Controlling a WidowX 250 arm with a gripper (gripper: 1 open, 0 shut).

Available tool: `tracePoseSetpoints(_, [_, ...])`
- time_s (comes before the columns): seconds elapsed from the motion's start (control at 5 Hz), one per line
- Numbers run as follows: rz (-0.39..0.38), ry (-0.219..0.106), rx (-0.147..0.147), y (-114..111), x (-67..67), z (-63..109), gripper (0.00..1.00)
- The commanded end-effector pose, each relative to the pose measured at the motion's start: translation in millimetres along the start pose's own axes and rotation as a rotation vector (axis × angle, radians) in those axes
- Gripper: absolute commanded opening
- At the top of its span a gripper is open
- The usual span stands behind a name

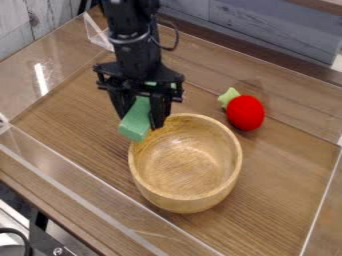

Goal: Remove the green block from the brown bowl and put it on the table

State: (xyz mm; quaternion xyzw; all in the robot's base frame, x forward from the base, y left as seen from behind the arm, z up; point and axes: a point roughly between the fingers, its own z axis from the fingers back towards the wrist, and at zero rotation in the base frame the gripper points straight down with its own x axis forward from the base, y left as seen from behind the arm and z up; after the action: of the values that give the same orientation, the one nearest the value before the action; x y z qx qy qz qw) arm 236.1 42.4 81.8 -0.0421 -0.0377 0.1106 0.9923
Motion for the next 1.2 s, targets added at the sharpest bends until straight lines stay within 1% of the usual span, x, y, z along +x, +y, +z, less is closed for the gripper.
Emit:
tracePoseSetpoints(0.0, [-0.047,-0.021,0.002,3.8,3.5,-7.6,0.0])
tracePoseSetpoints(0.2, [-0.09,-0.03,-0.002,4.0,2.9,-14.9,0.0])
tracePoseSetpoints(0.4, [-0.083,-0.037,0.0,11.3,-5.5,-12.9,0.0])
tracePoseSetpoints(0.6, [-0.08,-0.04,0.004,17.0,-13.1,-12.3,1.0])
tracePoseSetpoints(0.8, [-0.109,-0.035,0.007,9.3,-11.3,-14.2,0.0])
tracePoseSetpoints(1.0, [-0.139,-0.033,0.008,-0.8,-9.5,-12.3,0.0])
